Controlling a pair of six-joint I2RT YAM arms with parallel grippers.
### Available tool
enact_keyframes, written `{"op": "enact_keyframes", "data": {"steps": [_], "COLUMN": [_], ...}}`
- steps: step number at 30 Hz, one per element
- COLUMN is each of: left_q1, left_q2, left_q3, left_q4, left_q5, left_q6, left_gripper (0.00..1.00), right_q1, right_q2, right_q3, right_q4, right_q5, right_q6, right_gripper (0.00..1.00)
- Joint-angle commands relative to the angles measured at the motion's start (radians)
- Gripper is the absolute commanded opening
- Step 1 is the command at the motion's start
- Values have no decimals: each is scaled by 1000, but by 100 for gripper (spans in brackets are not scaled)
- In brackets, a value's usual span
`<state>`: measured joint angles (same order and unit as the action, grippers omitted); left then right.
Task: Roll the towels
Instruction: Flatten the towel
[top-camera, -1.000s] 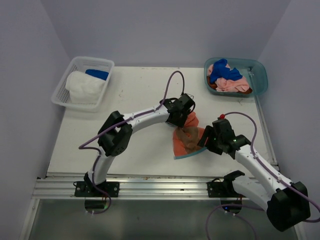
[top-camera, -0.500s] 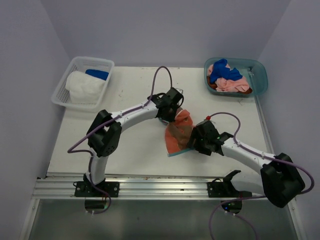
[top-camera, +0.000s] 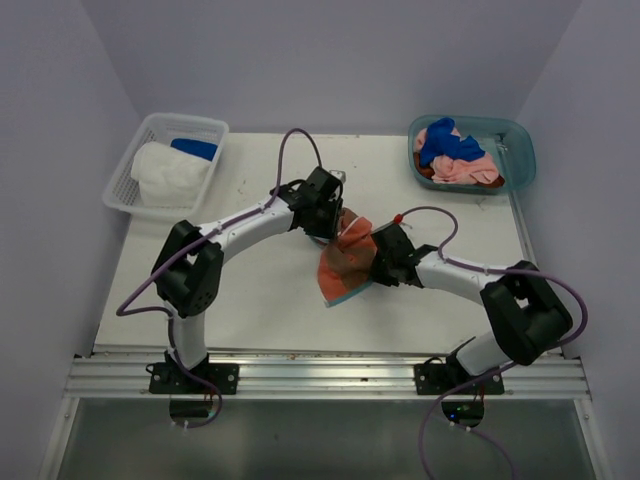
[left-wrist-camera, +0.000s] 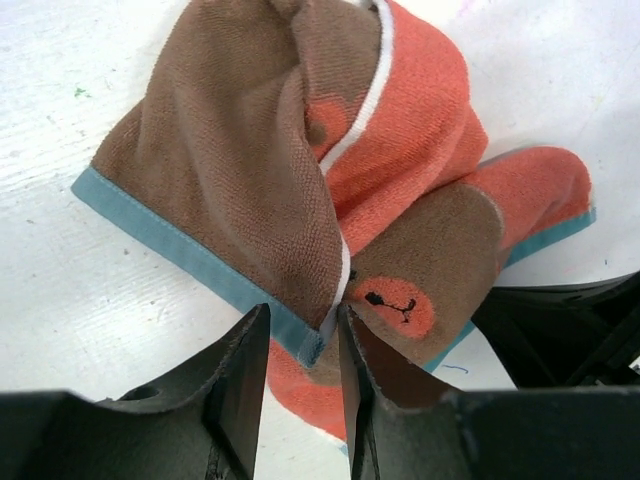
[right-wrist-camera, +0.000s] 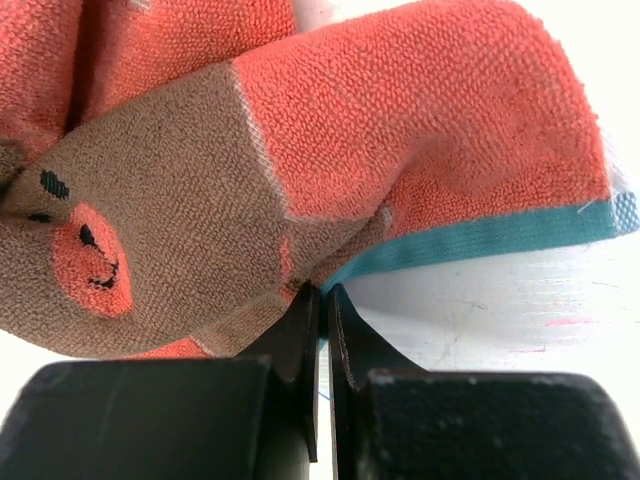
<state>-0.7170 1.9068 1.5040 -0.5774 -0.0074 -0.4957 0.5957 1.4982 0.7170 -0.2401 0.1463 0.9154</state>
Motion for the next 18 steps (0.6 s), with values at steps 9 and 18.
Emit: {"op": "enact_keyframes", "data": {"steps": [9,18], "left_q1": [44,83], "left_q2": [-25,-86], "left_q3": [-8,-25], "left_q4": [76,63], "left_q5": [56,38], "left_q6": [17,14], "left_gripper": [13,0], "right_q1": [3,-19], "right_q2": [-176,-314], "right_q3": [-93,-149], "right_q4": [-122,-249], "right_q5": [179,286], "right_q6": [-13,-33], "right_gripper": [0,0]}}
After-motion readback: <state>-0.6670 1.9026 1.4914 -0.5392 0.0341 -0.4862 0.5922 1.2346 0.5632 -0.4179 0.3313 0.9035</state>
